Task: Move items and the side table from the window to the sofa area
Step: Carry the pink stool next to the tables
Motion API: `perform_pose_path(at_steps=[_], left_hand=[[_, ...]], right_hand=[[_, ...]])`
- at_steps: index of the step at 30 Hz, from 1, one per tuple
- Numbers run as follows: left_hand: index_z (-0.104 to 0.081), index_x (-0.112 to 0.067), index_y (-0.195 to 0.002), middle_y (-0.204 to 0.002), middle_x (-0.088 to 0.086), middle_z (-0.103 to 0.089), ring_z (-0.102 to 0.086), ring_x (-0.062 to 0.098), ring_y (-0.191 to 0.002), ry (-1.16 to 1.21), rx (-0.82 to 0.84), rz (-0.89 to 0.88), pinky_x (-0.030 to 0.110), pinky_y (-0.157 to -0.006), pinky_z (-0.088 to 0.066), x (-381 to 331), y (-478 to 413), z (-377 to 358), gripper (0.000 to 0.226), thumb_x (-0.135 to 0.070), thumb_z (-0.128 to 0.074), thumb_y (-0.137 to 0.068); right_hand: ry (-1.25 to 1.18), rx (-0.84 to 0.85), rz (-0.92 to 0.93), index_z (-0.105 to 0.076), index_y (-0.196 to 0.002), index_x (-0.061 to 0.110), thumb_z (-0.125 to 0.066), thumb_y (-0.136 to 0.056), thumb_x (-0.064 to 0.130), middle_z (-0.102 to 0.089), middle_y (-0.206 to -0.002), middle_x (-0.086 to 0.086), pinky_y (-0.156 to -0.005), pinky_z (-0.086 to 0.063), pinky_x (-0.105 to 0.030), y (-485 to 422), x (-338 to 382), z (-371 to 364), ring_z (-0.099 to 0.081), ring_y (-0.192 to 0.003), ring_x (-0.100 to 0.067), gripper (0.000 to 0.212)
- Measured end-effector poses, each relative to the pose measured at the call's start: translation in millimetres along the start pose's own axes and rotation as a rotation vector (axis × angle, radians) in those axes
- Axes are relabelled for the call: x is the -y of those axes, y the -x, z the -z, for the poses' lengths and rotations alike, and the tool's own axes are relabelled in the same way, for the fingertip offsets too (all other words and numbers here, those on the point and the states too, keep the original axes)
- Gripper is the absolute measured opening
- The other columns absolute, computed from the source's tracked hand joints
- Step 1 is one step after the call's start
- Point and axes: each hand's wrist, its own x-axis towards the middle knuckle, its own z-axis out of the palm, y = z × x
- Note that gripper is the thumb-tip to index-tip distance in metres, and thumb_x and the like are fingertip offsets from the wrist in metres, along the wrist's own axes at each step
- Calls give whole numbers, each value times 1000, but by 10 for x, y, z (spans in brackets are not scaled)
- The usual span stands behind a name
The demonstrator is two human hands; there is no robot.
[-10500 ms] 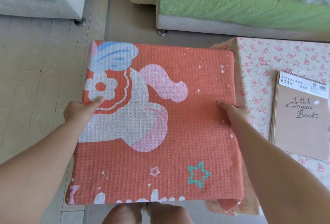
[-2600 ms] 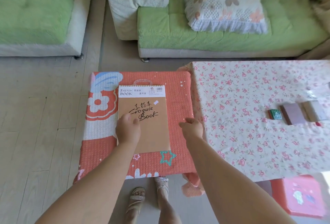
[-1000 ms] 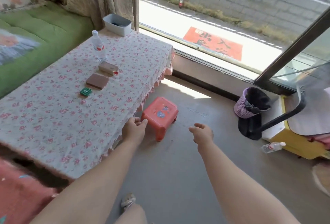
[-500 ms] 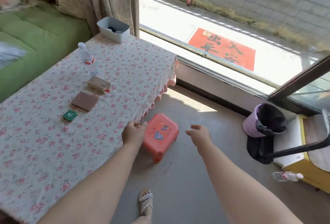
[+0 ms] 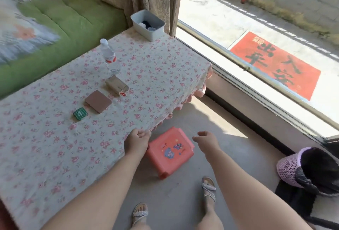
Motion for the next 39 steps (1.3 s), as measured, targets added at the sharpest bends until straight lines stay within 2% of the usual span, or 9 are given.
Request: perform_pose_path(at_steps=[2, 6, 9, 11, 16, 29, 35, 37, 39], left_hand=[[-57, -12, -108, -98, 0, -57, -57, 22, -97, -8, -35, 6, 26, -80, -40, -43, -22, -115, 26, -28, -61, -88], [-56, -7, -115, -107, 4, -62, -53, 19, -90, 47, -179, 109, 26, -78, -39, -119, 10, -470, 38, -32, -61, -87], [-56, -5, -119, -113, 8, -65, -59, 25, -99, 111, -280, 198, 27, -78, -40, -111, 54, -716, 42, -31, -62, -87], [-58, -1, -117, -114, 10, -66, -60, 27, -106, 153, -340, 258, 25, -77, -37, -91, 85, -874, 39, -26, -63, -87], [-60, 2, -114, -117, 18, -66, -60, 29, -109, 218, -392, 400, 33, -92, -42, 303, -12, -1270, 35, -19, -64, -87], [-54, -1, -125, -129, 14, -60, -56, 30, -119, 225, -379, 604, 34, -97, -39, 2072, -1356, -2418, 45, -26, -61, -88], [-43, -3, -137, -142, 14, -48, -48, 28, -128, 367, -339, 637, 36, -108, -36, 2716, -1879, -2772, 68, -37, -67, -83], [-46, -5, -136, -137, 16, -53, -53, 30, -123, 398, -291, 638, 40, -105, -41, 2898, -2065, -2895, 87, -57, -69, -70], [-54, -8, -126, -122, 15, -63, -61, 33, -109, 376, -279, 666, 45, -96, -49, 3065, -2227, -2991, 101, -73, -68, -51]], right_hand=[[43, 63, 28, -52, -129, 7, -60, -86, 11, -54, -131, -12, -82, -38, -27, -200, 90, 33, -54, -104, -24, 44], [193, 204, 109, -51, -129, 6, -60, -87, 11, -55, -131, -12, -84, -40, -27, -622, 254, 230, -54, -114, -26, 44], [290, 264, 152, -51, -129, 7, -61, -86, 12, -56, -129, -12, -92, -42, -30, -882, 321, 392, -56, -108, -26, 44], [330, 281, 157, -51, -129, 6, -61, -86, 12, -55, -130, -12, -97, -43, -34, -1090, 302, 481, -55, -113, -27, 45], [424, 326, 104, -51, -129, 6, -60, -85, 11, -56, -130, -12, -92, -46, -33, -1526, 0, 492, -57, -112, -27, 45], [630, 336, 144, -45, -134, 6, -62, -85, 17, -53, -134, -14, -98, -42, -36, -3331, -1047, -802, -52, -122, -29, 53], [673, 347, 102, -33, -142, 5, -63, -84, 21, -48, -138, -18, -99, -41, -38, -3916, -1495, -1203, -49, -124, -33, 67], [685, 365, 100, -29, -144, 7, -64, -83, 24, -46, -140, -18, -100, -40, -40, -4076, -1607, -1291, -48, -126, -33, 72], [665, 384, 93, -25, -146, 10, -65, -82, 25, -41, -144, -17, -104, -39, -42, -4188, -1657, -1357, -44, -129, -34, 77]])
